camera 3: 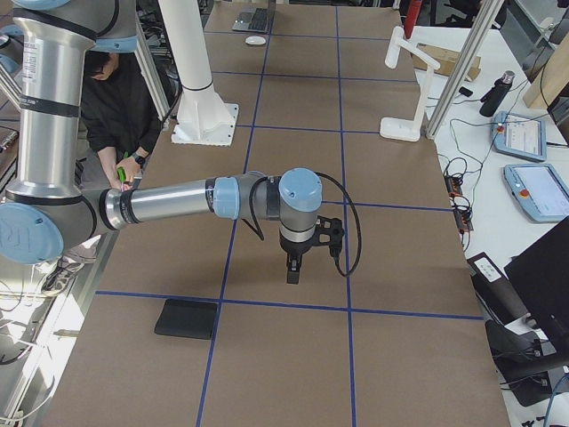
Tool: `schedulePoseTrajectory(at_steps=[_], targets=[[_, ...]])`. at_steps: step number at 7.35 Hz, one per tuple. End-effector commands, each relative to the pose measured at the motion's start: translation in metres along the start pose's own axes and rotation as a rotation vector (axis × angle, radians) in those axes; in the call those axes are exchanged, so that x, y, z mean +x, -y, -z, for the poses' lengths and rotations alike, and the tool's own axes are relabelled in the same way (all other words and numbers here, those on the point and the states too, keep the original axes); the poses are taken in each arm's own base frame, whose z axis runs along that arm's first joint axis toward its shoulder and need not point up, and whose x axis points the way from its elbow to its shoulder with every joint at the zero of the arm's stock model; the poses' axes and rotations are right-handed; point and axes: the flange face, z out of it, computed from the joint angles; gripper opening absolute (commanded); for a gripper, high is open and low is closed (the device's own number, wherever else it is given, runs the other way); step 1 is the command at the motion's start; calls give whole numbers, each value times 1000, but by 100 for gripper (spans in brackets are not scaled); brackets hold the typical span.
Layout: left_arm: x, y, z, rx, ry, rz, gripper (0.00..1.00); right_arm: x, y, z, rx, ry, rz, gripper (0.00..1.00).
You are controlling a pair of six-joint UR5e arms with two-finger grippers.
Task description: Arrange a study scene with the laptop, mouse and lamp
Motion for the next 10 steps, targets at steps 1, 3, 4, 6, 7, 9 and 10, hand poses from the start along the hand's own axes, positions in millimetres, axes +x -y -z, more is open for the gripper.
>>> schedulePoseTrajectory(at_steps=[1, 3, 4, 6, 7, 9, 10], targets=[[3, 1, 1, 3, -1, -4, 100, -6, 4, -9, -19, 0, 16, 99], [0, -3, -1, -4, 2, -7, 100, -5, 3, -9, -19, 0, 18, 99], [-1, -3, -2, -5, 2, -6, 100, -5, 2, -9, -6, 2, 32, 99], [3, 1, 1, 3, 0, -15, 100, -2, 0, -11, -2, 2, 34, 100], [1, 1, 0, 0, 1, -13, 100, -3, 2, -11, -1, 1, 37, 100], [5, 1, 0, -1, -30, -16, 100, -4, 2, -10, 3, 3, 38, 100], [4, 1, -1, -2, -30, -15, 100, -3, 2, -11, 2, 3, 28, 100]])
